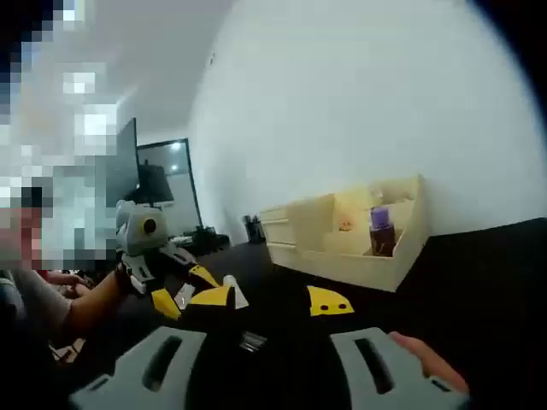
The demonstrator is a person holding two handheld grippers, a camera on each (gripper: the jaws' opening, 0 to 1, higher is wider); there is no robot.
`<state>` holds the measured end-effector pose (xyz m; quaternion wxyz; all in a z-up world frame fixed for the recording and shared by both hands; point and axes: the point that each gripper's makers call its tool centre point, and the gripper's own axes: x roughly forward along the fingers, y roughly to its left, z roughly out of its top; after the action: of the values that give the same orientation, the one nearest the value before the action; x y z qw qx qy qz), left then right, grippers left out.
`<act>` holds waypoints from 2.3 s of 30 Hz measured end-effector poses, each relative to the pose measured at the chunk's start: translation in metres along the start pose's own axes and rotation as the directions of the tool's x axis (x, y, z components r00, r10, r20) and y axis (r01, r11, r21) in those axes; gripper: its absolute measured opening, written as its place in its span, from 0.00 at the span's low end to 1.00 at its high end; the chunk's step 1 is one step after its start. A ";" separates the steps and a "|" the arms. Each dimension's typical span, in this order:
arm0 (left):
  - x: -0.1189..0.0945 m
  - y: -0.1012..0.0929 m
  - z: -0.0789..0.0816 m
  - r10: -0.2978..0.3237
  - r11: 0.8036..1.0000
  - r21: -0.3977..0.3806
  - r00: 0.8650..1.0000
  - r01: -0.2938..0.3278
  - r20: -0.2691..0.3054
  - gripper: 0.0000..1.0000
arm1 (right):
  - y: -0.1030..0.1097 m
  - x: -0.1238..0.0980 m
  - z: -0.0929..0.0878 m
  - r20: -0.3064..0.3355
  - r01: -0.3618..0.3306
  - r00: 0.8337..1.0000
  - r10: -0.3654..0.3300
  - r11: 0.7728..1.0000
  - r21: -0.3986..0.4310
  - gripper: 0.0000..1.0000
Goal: Open the drawer, pick up the cosmetic bottles from the table one by one, place them into the drawer, release the gripper, close the drawer, and move the gripper away
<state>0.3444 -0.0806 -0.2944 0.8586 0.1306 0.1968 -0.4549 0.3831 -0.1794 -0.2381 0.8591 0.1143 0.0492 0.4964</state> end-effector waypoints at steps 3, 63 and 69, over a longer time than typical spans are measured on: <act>0.007 -0.002 -0.005 0.024 0.999 0.043 0.999 -0.022 -0.041 0.35 | -0.003 0.001 -0.003 -0.008 0.009 1.000 -0.009 1.000 0.013 0.27; 0.024 -0.001 0.001 0.192 0.976 0.119 0.978 -0.181 -0.081 0.18 | -0.025 -0.002 -0.015 -0.044 0.082 0.996 -0.073 0.962 0.260 0.26; 0.030 0.005 -0.014 0.206 0.976 0.109 0.962 -0.189 -0.179 0.22 | -0.022 0.000 -0.020 -0.069 0.082 0.995 -0.068 0.970 0.227 0.26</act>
<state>0.3602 -0.0940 -0.3201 0.8703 0.2311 0.2427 -0.3610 0.3980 -0.1876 -0.2625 0.8563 0.1956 0.1366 0.4580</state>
